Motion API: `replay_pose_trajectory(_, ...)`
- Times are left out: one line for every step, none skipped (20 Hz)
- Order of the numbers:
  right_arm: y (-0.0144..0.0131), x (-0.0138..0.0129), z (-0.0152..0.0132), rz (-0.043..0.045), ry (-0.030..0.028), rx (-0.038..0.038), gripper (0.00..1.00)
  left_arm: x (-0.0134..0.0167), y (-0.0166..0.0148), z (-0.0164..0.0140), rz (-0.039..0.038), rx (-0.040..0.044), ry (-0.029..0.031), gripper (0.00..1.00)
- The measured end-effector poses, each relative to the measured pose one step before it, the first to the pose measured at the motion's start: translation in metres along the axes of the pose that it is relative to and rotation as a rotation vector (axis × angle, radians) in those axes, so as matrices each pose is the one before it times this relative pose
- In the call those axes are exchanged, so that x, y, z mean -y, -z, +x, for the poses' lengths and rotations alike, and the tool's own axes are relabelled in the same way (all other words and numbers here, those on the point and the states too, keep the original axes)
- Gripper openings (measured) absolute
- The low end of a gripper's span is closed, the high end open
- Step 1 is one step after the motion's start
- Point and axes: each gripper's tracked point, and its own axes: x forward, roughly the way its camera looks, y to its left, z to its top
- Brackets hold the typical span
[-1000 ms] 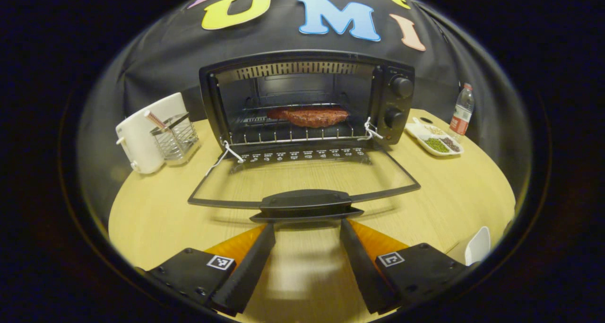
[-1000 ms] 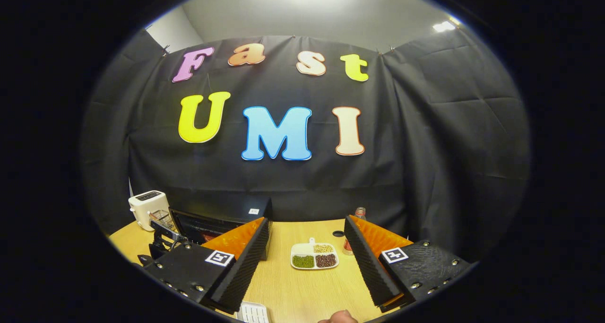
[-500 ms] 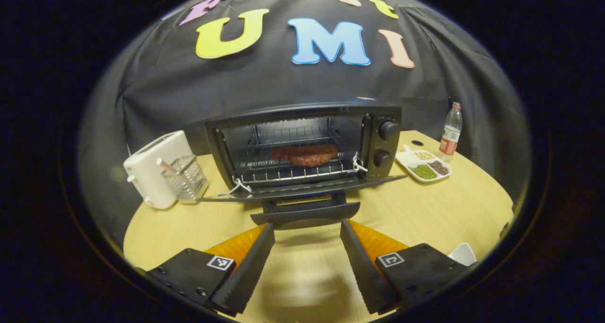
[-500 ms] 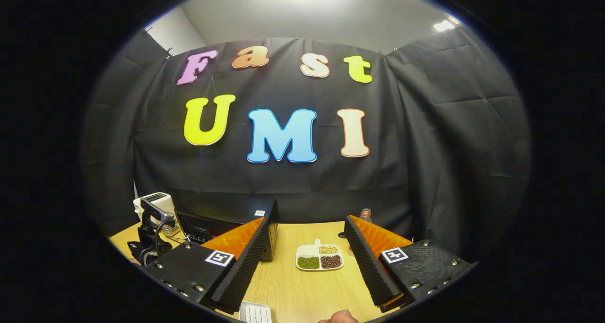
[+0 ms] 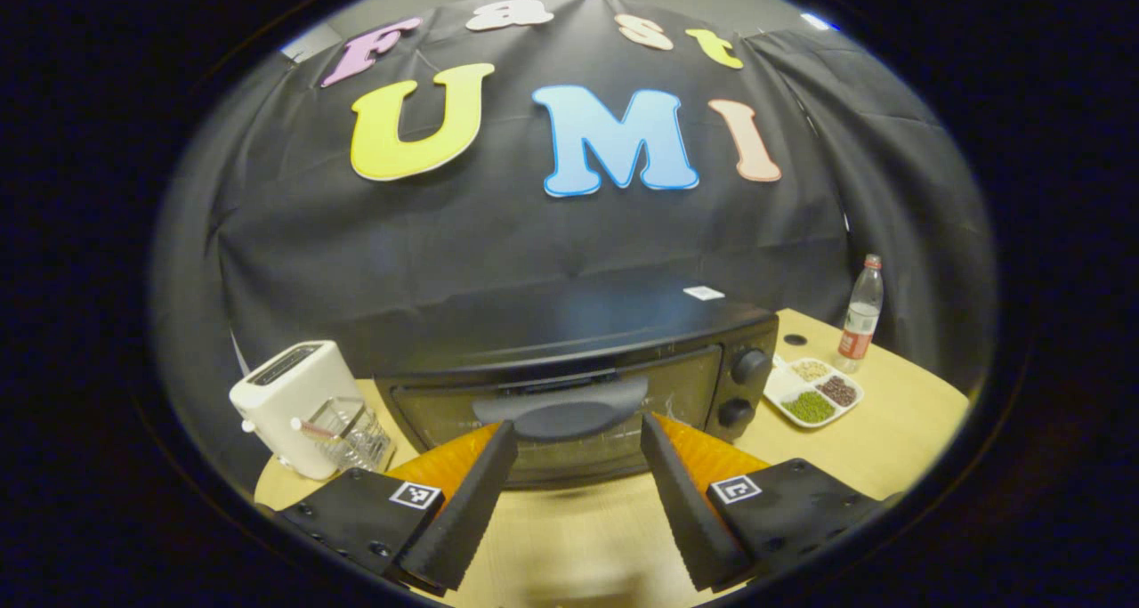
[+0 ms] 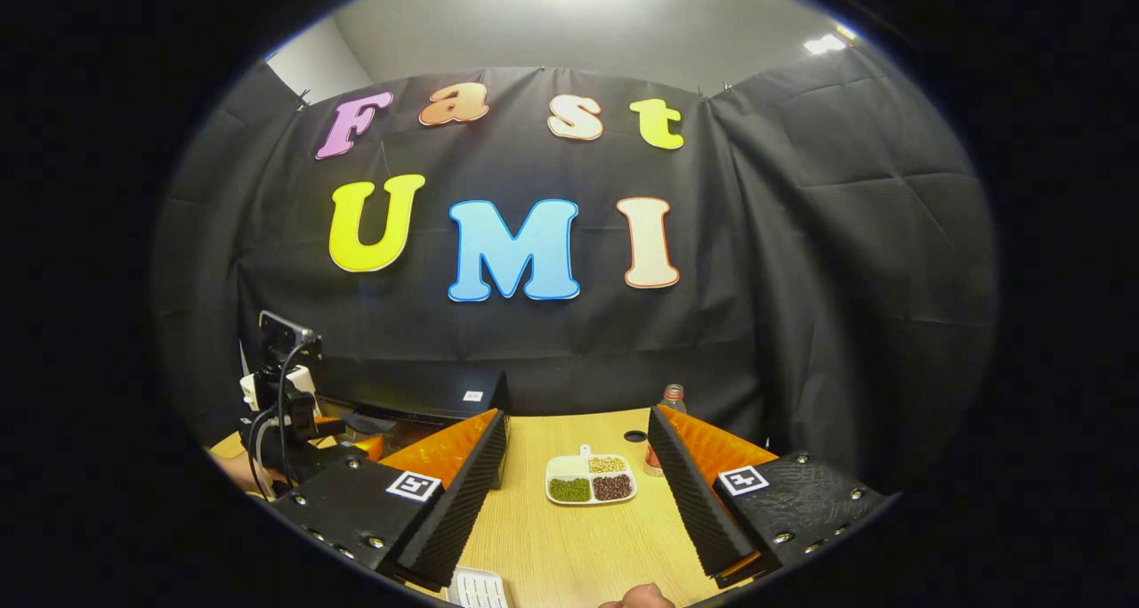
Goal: Open the electric oven with the left hand, put the food in, and close the electric oven.
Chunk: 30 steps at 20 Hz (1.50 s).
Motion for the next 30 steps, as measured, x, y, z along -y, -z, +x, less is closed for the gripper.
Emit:
replay_pose_trajectory(-0.0012, -0.00096, 0.00164, -0.00427, 0.00035, 0.00434, 0.97, 0.00177, -0.00966, -0.00196, -0.00468, 0.02432, 0.00528, 0.99)
replay_pose_trajectory(-0.00205, -0.00187, 0.00044, -0.00393, -0.00386, 0.00654, 0.97, 0.00368, -0.00726, -0.00337, -0.00528, 0.02133, 0.00969, 0.94)
replay_pose_trajectory(-0.00216, -0.00214, -0.0003, -0.00308, -0.00582, 0.00664, 0.97, 0.00346, -0.00581, -0.00495, -0.00212, 0.01656, 0.00775, 0.99)
replay_pose_trajectory(-0.00247, -0.00243, -0.0003, -0.00097, -0.01033, 0.00893, 0.98, 0.0034, -0.00688, -0.00795, -0.00412, 0.01266, 0.00366, 0.94)
replay_pose_trajectory(-0.00162, -0.00399, 0.00081, 0.00129, -0.01468, 0.00655, 0.98, 0.003, -0.00652, -0.00848, -0.00752, 0.01426, 0.00111, 0.99)
replay_pose_trajectory(-0.00255, -0.00416, -0.00034, 0.00202, -0.01668, 0.00601, 0.97, 0.00239, -0.00791, -0.01179, -0.007, 0.01072, -0.00325, 0.99)
replay_pose_trajectory(-0.0027, -0.0051, -0.00153, 0.00201, -0.01978, 0.00701, 0.97, 0.00218, -0.00714, -0.013, -0.00916, 0.0124, -0.0032, 0.99)
replay_pose_trajectory(-0.0019, -0.00222, -0.00261, 0.00152, -0.01565, 0.0067, 0.97, 0.00288, -0.00859, -0.01378, -0.01003, 0.01523, -0.00654, 0.99)
replay_pose_trajectory(-0.00384, -0.00232, -0.00503, 0.00047, -0.02164, 0.01268, 0.98, 0.00214, -0.00935, -0.01423, -0.00866, 0.01568, -0.01183, 0.99)
replay_pose_trajectory(-0.00302, 0.00001, -0.0057, -0.00403, -0.02017, 0.01386, 0.98, 0.00097, -0.00917, -0.01618, -0.0078, 0.01787, -0.01786, 0.94)
replay_pose_trajectory(-0.00255, -0.00012, -0.00769, -0.00731, -0.02514, 0.01132, 0.98, 0.00047, -0.01067, -0.01676, -0.00558, 0.01912, -0.02538, 0.94)
replay_pose_trajectory(-0.00144, 0.00113, -0.00728, -0.00772, -0.01956, 0.00557, 0.98, 0.00105, -0.01157, -0.01799, -0.00573, 0.01876, -0.0231, 0.94)
replay_pose_trajectory(-0.00076, 0.00205, -0.00864, -0.0074, -0.02175, 0.00805, 0.98, 0.00168, -0.01005, -0.01788, -0.00449, 0.02027, -0.02397, 0.94)
replay_pose_trajectory(-0.00103, 0.00349, -0.00746, -0.0091, -0.02142, 0.00836, 0.98, 0.00082, -0.0113, -0.01797, -0.00058, 0.0214, -0.02514, 0.94)
replay_pose_trajectory(-0.00137, 0.0043, -0.00832, -0.00866, -0.01432, 0.00643, 0.98, 0.00155, -0.01047, -0.01724, 0.00291, 0.016, -0.02523, 0.9)
replay_pose_trajectory(0.00154, 0.00526, -0.00963, -0.0078, -0.01193, 0.00168, 0.97, 0.00153, -0.00897, -0.01838, 0.00436, 0.01302, -0.02498, 0.98)
replay_pose_trajectory(0.00159, 0.00508, -0.00855, -0.00162, -0.013, 0.00438, 0.98, 0.00279, -0.00869, -0.01719, 0.00246, 0.00964, -0.01623, 0.98)
replay_pose_trajectory(0.00041, 0.00142, -0.00959, 0.0037, -0.01955, 0.00836, 0.98, 0.00593, -0.00782, -0.01575, 0.00016, 0.01471, -0.01313, 0.98)
replay_pose_trajectory(-0.00021, -0.0004, -0.00741, 0.00742, -0.02157, 0.00569, 0.98, 0.0032, -0.00869, -0.01451, 0.00527, 0.01485, -0.01654, 0.98)
replay_pose_trajectory(0.00112, -0.00232, -0.00634, 0.00726, -0.027, 0.00053, 0.98, -0.00158, -0.00646, -0.01398, 0.01378, 0.00738, -0.02464, 0.98)
replay_pose_trajectory(0.00051, -0.00133, -0.00551, 0.00526, -0.01945, -0.00665, 0.98, -0.00232, -0.00556, -0.01648, 0.01467, 0.00377, -0.02788, 0.98)
replay_pose_trajectory(0.00176, 0.001, -0.00507, 0.00823, -0.01265, -0.01002, 0.97, 0.00182, -0.0044, -0.01482, 0.01055, 0.00676, -0.01441, 0.98)
replay_pose_trajectory(-0.00033, -0.00076, -0.00522, 0.01432, -0.00624, -0.00259, 0.97, 0.00171, -0.00554, -0.0137, 0.01109, 0.00749, -0.00875, 0.98)
replay_pose_trajectory(-0.00209, -0.00102, -0.00397, 0.01653, -0.00393, 0.00749, 0.98, -0.0011, -0.00397, -0.01218, 0.00745, 0.00739, -0.00982, 0.98)
replay_pose_trajectory(-0.00347, -0.00155, -0.00264, 0.01548, 0.00037, 0.01066, 0.98, -0.00065, -0.00465, -0.01086, 0.00041, 0.00507, -0.00559, 0.98)
replay_pose_trajectory(-0.0013, -0.00233, -0.0015, 0.01219, 0.00034, 0.00786, 0.98, 0.00069, -0.00118, -0.01021, -0.00188, 0.0019, 0.00465, 0.99)
replay_pose_trajectory(0.00003, -0.00354, -0.00132, 0.01001, 0.00057, 0.00456, 0.98, 0.00145, -0.00247, -0.00832, -0.0012, 0.00243, 0.00409, 0.99)
replay_pose_trajectory(0.00061, -0.00479, -0.00103, 0.00687, -0.00155, 0.00136, 0.98, -0.00129, -0.00238, -0.00442, 0.00166, 0.00824, 0.00805, 0.99)
replay_pose_trajectory(-0.00087, -0.00498, -0.00137, 0.00124, -0.00109, 0.00327, 0.98, -0.00242, -0.00458, -0.00422, 0.00005, 0.01391, 0.00212, 0.99)
replay_pose_trajectory(-0.00195, -0.00304, 0.0002, -0.00518, 0.00459, 0.0046, 0.98, -0.00411, -0.00318, -0.00269, -0.00623, 0.01052, 0.0028, 0.99)
